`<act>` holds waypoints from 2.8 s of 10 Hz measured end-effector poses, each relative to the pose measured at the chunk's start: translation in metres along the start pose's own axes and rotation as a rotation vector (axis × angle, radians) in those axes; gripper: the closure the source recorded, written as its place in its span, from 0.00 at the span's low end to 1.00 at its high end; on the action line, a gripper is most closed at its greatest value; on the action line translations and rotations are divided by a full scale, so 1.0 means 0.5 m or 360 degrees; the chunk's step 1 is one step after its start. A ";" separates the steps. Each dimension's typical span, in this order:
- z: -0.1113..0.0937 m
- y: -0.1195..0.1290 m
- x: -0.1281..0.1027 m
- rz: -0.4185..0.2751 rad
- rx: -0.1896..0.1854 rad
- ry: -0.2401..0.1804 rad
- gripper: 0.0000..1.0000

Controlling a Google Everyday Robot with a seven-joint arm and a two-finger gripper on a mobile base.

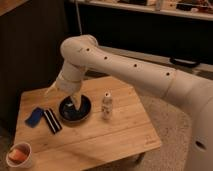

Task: Move the arm in a circular motion

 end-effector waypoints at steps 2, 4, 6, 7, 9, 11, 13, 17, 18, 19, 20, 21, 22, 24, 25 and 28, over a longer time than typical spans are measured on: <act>-0.022 0.015 0.085 0.0064 0.0022 0.0019 0.20; -0.052 0.069 0.185 0.0199 0.0046 0.0041 0.20; -0.079 0.155 0.267 0.0372 0.0071 0.0059 0.20; -0.093 0.213 0.299 0.0469 0.0085 0.0065 0.20; -0.112 0.316 0.331 0.0616 0.0107 0.0077 0.20; -0.132 0.433 0.340 0.0778 0.0148 0.0099 0.20; -0.151 0.534 0.328 0.0909 0.0181 0.0129 0.20; -0.182 0.712 0.230 0.1178 0.0051 0.0268 0.20; -0.187 0.737 0.180 0.1233 -0.0032 0.0315 0.20; -0.188 0.749 0.137 0.1261 -0.0101 0.0341 0.20; -0.185 0.754 0.088 0.1281 -0.0192 0.0364 0.20; -0.179 0.750 0.060 0.1289 -0.0248 0.0372 0.20; -0.166 0.736 0.020 0.1286 -0.0316 0.0367 0.20; -0.131 0.683 -0.060 0.1259 -0.0402 0.0322 0.20; -0.111 0.644 -0.095 0.1226 -0.0415 0.0288 0.20; -0.063 0.484 -0.199 0.0918 -0.0187 -0.0014 0.20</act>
